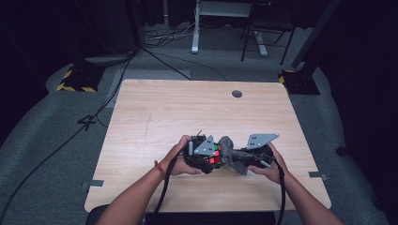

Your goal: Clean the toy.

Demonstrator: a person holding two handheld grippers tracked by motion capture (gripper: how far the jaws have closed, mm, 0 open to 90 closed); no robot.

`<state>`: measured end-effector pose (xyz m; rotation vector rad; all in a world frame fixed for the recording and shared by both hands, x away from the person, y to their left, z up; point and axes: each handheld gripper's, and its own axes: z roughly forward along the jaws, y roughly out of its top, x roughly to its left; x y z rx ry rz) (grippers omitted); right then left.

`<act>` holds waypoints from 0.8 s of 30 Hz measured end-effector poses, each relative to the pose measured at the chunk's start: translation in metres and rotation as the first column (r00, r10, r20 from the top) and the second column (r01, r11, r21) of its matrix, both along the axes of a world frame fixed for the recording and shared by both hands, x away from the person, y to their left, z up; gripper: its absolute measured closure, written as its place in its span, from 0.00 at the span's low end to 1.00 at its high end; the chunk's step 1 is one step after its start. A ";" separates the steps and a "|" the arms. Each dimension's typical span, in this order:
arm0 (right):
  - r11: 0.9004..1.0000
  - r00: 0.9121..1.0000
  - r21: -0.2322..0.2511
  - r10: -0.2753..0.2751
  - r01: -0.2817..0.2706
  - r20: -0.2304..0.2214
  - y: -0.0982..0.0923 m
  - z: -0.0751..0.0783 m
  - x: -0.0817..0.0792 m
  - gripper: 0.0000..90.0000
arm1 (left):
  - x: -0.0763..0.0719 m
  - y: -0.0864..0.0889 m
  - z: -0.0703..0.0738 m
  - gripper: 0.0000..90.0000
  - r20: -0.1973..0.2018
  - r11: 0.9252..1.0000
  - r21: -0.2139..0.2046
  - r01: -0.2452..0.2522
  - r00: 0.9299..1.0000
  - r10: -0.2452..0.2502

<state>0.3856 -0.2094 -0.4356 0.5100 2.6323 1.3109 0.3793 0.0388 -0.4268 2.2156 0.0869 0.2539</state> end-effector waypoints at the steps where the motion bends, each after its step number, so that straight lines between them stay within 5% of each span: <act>1: 1.000 1.000 0.013 0.004 -0.004 -0.007 0.000 0.000 0.000 0.87 | 0.000 0.000 0.001 0.37 0.005 1.000 -0.003 -0.001 1.000 0.001; 7: 0.995 0.997 0.081 0.046 -0.052 0.066 0.005 0.019 -0.016 0.87 | -0.002 -0.004 -0.002 0.37 0.007 1.000 0.024 0.010 1.000 -0.010; 10: 0.997 0.994 0.069 0.035 -0.043 0.102 0.008 0.023 -0.020 0.86 | -0.003 -0.004 -0.001 0.37 0.007 1.000 0.009 0.010 1.000 -0.010; 19: 0.999 0.998 -0.022 -0.034 0.035 0.043 0.000 0.004 -0.002 0.87 | -0.006 -0.001 0.007 0.37 0.016 0.999 -0.028 0.041 0.999 -0.041; 24: 1.000 1.000 -0.017 0.001 -0.002 -0.017 0.003 -0.004 0.001 0.86 | -0.006 0.002 0.012 0.37 0.019 0.996 -0.080 0.041 0.999 -0.039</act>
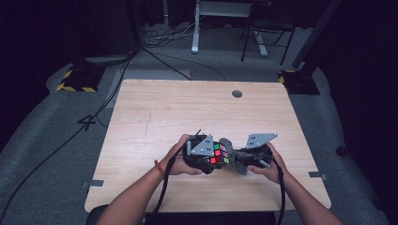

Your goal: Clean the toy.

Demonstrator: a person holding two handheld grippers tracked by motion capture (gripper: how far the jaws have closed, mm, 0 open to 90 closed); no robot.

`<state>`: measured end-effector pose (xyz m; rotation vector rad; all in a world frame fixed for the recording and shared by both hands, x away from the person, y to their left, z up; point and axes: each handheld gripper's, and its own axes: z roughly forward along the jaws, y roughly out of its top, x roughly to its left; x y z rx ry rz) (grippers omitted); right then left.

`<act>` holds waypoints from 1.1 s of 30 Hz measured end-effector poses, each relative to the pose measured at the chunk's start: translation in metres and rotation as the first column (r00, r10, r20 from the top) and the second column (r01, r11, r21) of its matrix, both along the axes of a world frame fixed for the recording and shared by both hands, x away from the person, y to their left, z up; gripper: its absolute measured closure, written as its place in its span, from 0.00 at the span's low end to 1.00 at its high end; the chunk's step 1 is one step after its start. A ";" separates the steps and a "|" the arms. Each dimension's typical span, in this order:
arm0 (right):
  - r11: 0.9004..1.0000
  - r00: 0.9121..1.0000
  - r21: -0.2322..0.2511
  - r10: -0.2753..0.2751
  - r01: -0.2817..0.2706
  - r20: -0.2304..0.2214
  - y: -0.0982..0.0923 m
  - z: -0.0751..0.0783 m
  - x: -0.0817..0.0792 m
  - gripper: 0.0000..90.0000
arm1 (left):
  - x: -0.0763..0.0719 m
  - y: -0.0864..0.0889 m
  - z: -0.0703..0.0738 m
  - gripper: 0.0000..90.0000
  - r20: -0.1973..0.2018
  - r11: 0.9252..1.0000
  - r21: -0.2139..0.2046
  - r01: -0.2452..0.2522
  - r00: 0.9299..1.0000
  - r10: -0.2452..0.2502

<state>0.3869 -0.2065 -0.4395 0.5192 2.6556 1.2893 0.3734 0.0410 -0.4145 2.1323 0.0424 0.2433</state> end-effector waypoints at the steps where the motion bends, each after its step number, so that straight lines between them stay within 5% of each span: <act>1: 1.000 1.000 0.006 0.012 -0.012 -0.009 0.002 -0.001 0.000 0.86 | 0.000 0.000 0.000 0.37 -0.003 1.000 -0.005 0.000 1.000 0.000; 14: 0.993 0.999 0.109 0.040 -0.040 0.007 -0.002 0.012 -0.008 0.86 | 0.005 0.007 -0.006 0.37 -0.036 1.000 -0.025 -0.011 0.999 0.010; 18: 0.993 0.999 0.110 0.034 -0.036 0.015 -0.004 0.015 -0.009 0.86 | 0.007 0.005 -0.007 0.37 -0.026 1.000 0.010 -0.026 0.999 0.026; 22: 0.997 0.996 0.073 0.010 -0.017 0.091 -0.004 0.023 -0.015 0.86 | 0.008 0.005 -0.006 0.37 -0.030 0.999 0.022 -0.044 0.999 0.045; 26: 0.992 0.992 0.122 0.012 -0.027 0.122 -0.005 0.032 -0.020 0.87 | 0.010 0.000 -0.013 0.37 -0.014 0.993 0.096 -0.066 0.998 0.068; 31: 0.994 0.987 0.084 0.064 -0.077 0.147 0.008 0.037 -0.031 0.86 | 0.006 -0.016 -0.020 0.37 -0.031 0.992 0.121 -0.025 0.999 0.029; 33: 0.990 0.989 0.113 0.069 -0.085 0.133 0.010 0.037 -0.031 0.86 | 0.005 -0.020 -0.023 0.37 -0.048 0.993 0.122 -0.005 0.999 0.011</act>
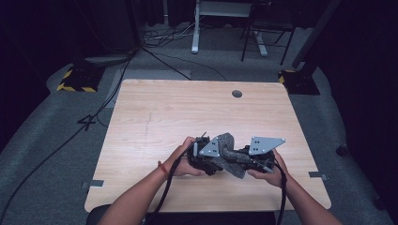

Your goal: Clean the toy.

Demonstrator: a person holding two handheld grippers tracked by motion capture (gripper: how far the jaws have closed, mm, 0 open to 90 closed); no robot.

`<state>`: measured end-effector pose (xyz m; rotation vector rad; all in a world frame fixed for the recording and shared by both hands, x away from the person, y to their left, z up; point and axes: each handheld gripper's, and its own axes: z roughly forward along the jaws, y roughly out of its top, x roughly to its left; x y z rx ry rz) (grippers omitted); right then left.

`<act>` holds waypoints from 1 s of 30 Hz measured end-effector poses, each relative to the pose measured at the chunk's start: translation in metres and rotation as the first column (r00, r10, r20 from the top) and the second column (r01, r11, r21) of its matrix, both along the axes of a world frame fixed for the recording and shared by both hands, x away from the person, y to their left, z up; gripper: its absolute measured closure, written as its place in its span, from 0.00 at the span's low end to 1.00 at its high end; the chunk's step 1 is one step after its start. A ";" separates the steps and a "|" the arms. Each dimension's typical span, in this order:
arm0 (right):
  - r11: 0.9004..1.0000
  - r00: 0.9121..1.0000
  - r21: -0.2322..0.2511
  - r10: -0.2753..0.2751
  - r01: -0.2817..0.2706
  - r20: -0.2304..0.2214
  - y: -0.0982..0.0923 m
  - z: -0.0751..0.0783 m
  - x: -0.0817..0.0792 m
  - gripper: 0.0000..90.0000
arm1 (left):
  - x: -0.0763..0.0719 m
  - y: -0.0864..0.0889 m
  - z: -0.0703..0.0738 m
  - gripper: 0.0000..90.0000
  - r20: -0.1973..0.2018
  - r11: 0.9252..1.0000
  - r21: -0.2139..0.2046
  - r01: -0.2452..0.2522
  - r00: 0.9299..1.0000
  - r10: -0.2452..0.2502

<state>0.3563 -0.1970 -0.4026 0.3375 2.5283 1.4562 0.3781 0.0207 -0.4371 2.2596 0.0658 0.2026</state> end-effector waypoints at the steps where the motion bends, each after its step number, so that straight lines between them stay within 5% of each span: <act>1: 1.000 1.000 0.001 0.001 -0.001 0.002 0.001 0.000 0.000 0.86 | -0.002 -0.003 -0.001 0.37 0.008 1.000 0.015 0.004 1.000 -0.004; 6: 0.998 0.998 -0.046 -0.037 0.039 0.051 0.003 -0.001 0.002 0.86 | -0.003 -0.006 -0.001 0.37 0.002 1.000 0.011 0.013 1.000 -0.013; 15: 0.991 0.994 -0.073 -0.114 0.113 -0.006 -0.019 -0.014 0.023 0.86 | -0.001 0.015 0.014 0.37 0.015 0.999 -0.048 -0.018 1.000 0.019; 20: 0.986 0.989 -0.121 -0.124 0.113 -0.083 -0.022 -0.031 0.035 0.86 | -0.002 0.021 0.022 0.37 0.017 0.994 -0.108 -0.015 1.000 0.017; 24: 0.999 0.990 -0.020 -0.044 0.042 -0.131 -0.019 -0.030 0.033 0.86 | -0.002 0.019 0.019 0.37 0.020 0.993 -0.113 -0.014 1.000 0.017; 30: 0.999 0.991 0.047 -0.014 0.021 -0.135 -0.022 -0.024 0.028 0.86 | 0.000 0.019 0.016 0.37 0.011 0.994 -0.106 -0.018 1.000 0.019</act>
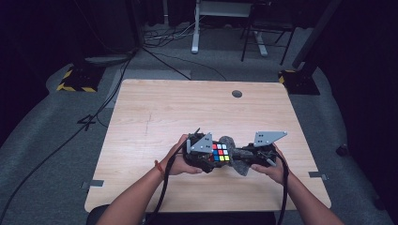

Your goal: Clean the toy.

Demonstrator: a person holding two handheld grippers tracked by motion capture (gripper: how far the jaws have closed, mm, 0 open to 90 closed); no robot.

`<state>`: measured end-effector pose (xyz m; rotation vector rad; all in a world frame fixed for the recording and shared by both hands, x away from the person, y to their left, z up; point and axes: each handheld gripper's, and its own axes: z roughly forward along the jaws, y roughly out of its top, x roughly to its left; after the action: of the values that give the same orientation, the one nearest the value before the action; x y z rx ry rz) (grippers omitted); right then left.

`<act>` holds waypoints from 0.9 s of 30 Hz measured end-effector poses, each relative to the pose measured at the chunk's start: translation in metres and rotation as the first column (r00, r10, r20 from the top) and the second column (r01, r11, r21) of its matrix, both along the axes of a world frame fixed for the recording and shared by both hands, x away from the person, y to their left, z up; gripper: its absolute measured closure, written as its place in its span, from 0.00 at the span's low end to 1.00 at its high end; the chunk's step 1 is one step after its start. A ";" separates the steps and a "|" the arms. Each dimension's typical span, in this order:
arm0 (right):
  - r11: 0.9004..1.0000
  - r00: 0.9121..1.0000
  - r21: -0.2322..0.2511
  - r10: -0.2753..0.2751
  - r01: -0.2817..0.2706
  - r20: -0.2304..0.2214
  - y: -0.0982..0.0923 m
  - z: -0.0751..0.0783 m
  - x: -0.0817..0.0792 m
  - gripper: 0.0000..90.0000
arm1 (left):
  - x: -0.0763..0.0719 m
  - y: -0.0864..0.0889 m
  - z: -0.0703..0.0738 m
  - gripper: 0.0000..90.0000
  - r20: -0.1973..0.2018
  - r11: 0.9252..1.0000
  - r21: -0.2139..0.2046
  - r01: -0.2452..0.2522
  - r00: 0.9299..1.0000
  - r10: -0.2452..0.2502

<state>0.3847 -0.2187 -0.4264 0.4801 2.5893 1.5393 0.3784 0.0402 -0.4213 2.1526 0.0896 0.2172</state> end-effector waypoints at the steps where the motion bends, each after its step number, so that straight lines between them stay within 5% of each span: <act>1: 1.000 1.000 0.017 0.007 -0.007 0.001 0.000 0.001 0.000 0.86 | -0.001 0.000 0.000 0.36 0.003 1.000 0.009 -0.004 1.000 0.004; 14: 0.998 0.999 0.065 0.005 -0.007 0.037 -0.001 0.008 -0.006 0.87 | -0.001 -0.003 0.000 0.36 0.021 0.999 0.038 -0.020 1.000 0.019; 17: 0.997 0.999 0.081 0.014 -0.018 0.045 -0.001 0.011 -0.009 0.87 | 0.000 -0.005 -0.002 0.37 0.027 0.997 0.072 -0.038 0.999 0.037; 22: 0.998 0.996 0.056 0.024 -0.029 0.084 0.004 0.016 -0.014 0.87 | 0.000 -0.009 -0.004 0.37 0.028 0.995 0.094 -0.035 0.999 0.032; 24: 0.997 0.997 0.073 0.026 -0.031 0.077 0.002 0.016 -0.013 0.87 | 0.000 -0.008 -0.004 0.37 0.022 0.996 0.079 -0.038 0.999 0.036; 27: 1.000 0.997 0.028 -0.007 0.005 0.078 0.002 0.014 -0.010 0.87 | 0.000 -0.006 -0.002 0.37 0.021 0.998 0.052 -0.031 0.999 0.030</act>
<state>0.3748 -0.2164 -0.4122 0.4212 2.5090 1.5612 0.3786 0.0341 -0.4229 2.2019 0.1058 0.2615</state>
